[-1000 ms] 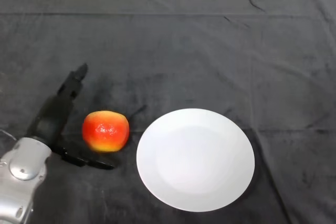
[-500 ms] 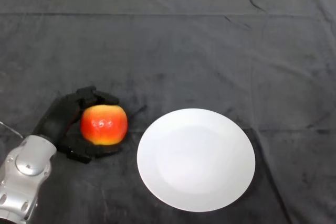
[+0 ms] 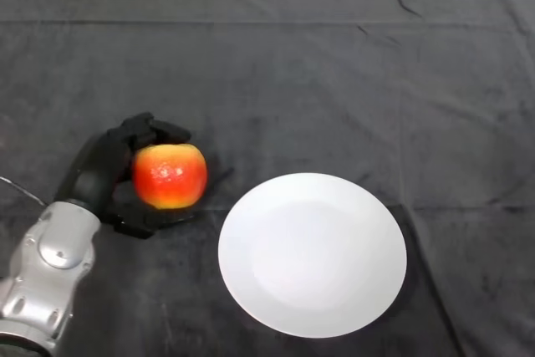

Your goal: Move the apple to the plate

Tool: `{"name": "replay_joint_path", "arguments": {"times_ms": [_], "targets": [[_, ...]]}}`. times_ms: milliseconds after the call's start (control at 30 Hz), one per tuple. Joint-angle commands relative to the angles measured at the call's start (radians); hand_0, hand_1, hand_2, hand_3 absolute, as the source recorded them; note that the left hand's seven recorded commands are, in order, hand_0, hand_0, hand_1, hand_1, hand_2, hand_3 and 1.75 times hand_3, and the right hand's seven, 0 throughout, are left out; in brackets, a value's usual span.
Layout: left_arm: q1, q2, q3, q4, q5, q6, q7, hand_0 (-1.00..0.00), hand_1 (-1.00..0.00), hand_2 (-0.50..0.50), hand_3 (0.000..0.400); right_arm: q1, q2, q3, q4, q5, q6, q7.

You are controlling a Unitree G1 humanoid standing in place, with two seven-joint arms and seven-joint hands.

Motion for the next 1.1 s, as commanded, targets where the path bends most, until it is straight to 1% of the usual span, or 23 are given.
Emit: {"name": "replay_joint_path", "arguments": {"times_ms": [33, 167, 267, 567, 833, 1100], "targets": [[-0.058, -0.008, -0.038, -0.047, 0.026, 0.017, 0.017, -1.0, -1.0, 0.0, 0.4, -0.04, -0.019, 0.0054, -0.032, 0.0282, 0.002, -0.0074], [-0.07, -0.02, -0.086, -0.07, 0.048, 0.032, 0.017, -1.0, -1.0, 0.0, 0.4, -0.04, -0.019, 0.0055, -0.032, 0.0283, 0.002, -0.0075], [-0.074, -0.022, -0.122, -0.079, 0.058, 0.03, 0.01, -1.0, -1.0, 0.0, 0.4, -0.04, -0.019, 0.0056, -0.032, 0.0284, 0.002, -0.0075], [-0.11, -0.027, -0.216, -0.067, 0.069, 0.021, -0.043, -1.0, -1.0, 0.0, 0.4, -0.041, -0.02, 0.0058, -0.031, 0.0288, 0.002, -0.0074], [-0.164, -0.041, -0.281, -0.02, 0.068, 0.008, -0.086, -1.0, -1.0, 0.0, 0.4, -0.041, -0.02, 0.0057, -0.03, 0.0291, 0.002, -0.007], [-0.224, -0.073, -0.348, 0.049, 0.078, -0.007, -0.096, -1.0, -1.0, 0.0, 0.4, -0.042, -0.021, 0.0055, -0.028, 0.0294, 0.002, -0.0065]]}}
